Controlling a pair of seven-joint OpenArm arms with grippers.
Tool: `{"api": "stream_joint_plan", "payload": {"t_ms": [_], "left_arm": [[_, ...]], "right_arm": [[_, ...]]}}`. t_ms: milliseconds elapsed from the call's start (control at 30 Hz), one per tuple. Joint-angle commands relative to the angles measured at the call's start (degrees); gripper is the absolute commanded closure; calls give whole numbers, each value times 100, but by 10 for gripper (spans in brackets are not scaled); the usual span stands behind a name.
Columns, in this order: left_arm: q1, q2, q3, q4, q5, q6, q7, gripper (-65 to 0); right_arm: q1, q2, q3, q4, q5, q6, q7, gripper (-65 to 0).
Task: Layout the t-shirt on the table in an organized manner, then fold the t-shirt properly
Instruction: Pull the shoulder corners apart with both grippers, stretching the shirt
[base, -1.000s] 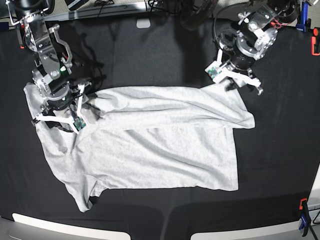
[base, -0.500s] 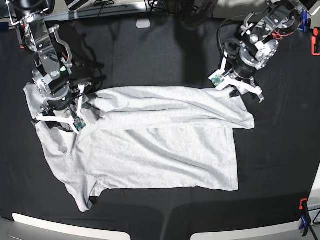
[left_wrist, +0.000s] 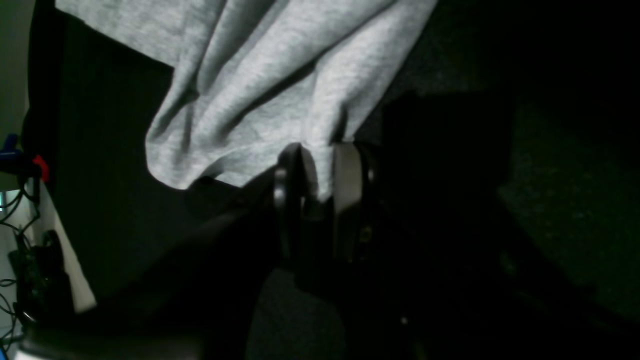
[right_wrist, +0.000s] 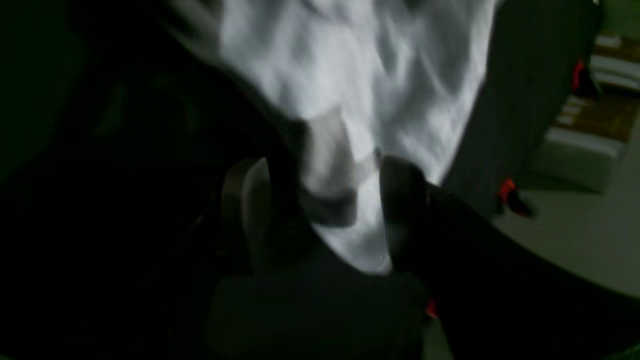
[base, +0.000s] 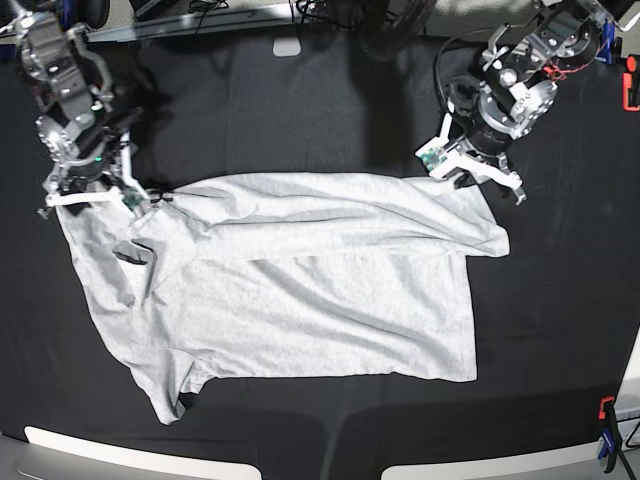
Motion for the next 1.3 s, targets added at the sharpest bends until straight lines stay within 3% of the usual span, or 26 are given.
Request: {"api": "stream_joint_plan", "payload": {"t_ms": [0,233,333,500,567,867,1133,1267], "left_arm": [[-46,-50,-31,70,46,42,-90,-95],[-46,-50,-33,70,48,44,-92,-95],[-46,-50,-33,70,50,83,-199,-94],[-90,-52,-33,70,55,549,-345,-41],[-105,-55,-33,70,155,634,-282,0],[-79,-160,-33,70,1137,645,507,0],[280,-839,-33,98,1215,678,605,0],[697,-1196,-33,240,1318,986,621,0]], "right_arm": [[50,129,61,9,-11,-39,42,-342],[68,136,61,-568,-11,-44,170,-318],[81,136,61,-866,-11,-181,343,-221],[81,136,61,-898,-79,-754,376,0],[79,136,61,-868,-157,-741,365,0],[28,151,59,-815,-343,-494,9,0],[-704,461,59,411,-354,-514,-181,0],[-977,713,61,791,-365,-566,-389,0]]}}
